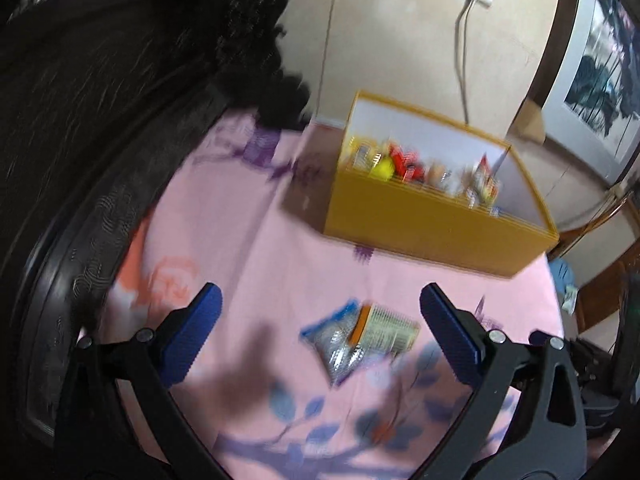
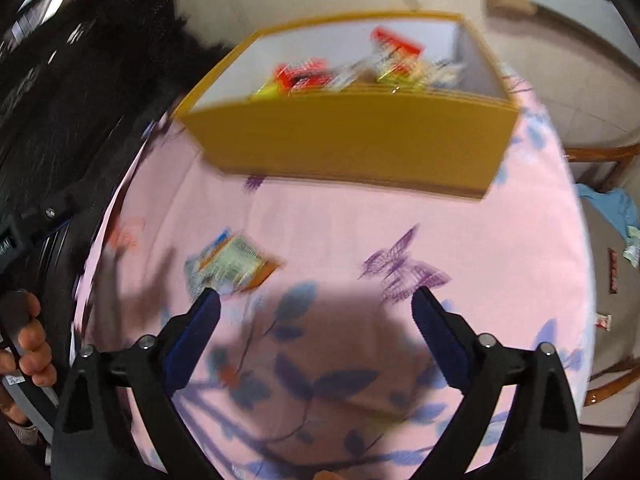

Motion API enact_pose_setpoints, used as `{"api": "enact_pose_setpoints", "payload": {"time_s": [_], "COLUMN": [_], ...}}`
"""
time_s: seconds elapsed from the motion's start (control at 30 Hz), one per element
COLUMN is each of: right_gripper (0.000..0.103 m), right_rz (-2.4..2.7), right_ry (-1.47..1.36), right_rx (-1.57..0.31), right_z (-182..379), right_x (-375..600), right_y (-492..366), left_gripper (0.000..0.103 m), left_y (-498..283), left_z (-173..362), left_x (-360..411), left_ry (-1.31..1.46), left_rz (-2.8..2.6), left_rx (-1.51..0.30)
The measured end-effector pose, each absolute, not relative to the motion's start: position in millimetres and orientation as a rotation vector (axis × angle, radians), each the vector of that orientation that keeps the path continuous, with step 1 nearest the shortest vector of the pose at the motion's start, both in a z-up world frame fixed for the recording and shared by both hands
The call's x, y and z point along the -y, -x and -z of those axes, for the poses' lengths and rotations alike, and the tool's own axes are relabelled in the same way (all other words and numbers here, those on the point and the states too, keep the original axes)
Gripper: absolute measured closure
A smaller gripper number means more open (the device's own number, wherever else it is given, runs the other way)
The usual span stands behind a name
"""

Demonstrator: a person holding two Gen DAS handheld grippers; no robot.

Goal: Organize snacks
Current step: 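Grasp the orange-topped snack pack with the right tool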

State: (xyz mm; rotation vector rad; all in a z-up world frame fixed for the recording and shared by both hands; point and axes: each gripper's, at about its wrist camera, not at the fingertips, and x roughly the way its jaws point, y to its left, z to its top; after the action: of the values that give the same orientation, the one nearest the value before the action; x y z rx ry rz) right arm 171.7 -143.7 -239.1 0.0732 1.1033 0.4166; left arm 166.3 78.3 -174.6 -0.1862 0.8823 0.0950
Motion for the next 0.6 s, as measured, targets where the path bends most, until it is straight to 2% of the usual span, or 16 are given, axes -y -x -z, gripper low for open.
{"api": "enact_pose_setpoints", "payload": {"time_s": [0.17, 0.33, 0.6], "right_gripper": [0.005, 0.005, 0.004], "right_rz": [-0.428, -0.369, -0.648], "right_ry": [0.035, 0.020, 0.164], "right_rx": [-1.168, -1.187, -1.177], "right_z": [255, 261, 267], "right_x": [124, 126, 78], "right_y": [-167, -168, -207], "left_gripper": [0.002, 0.002, 0.002], "left_y": [-134, -118, -105], "left_z": [190, 194, 196], "left_x": [-85, -88, -99], "left_ry": [0.200, 0.209, 0.237], "left_rz": [-0.115, -0.123, -0.141], "left_rx": [-0.919, -0.925, -0.925]}}
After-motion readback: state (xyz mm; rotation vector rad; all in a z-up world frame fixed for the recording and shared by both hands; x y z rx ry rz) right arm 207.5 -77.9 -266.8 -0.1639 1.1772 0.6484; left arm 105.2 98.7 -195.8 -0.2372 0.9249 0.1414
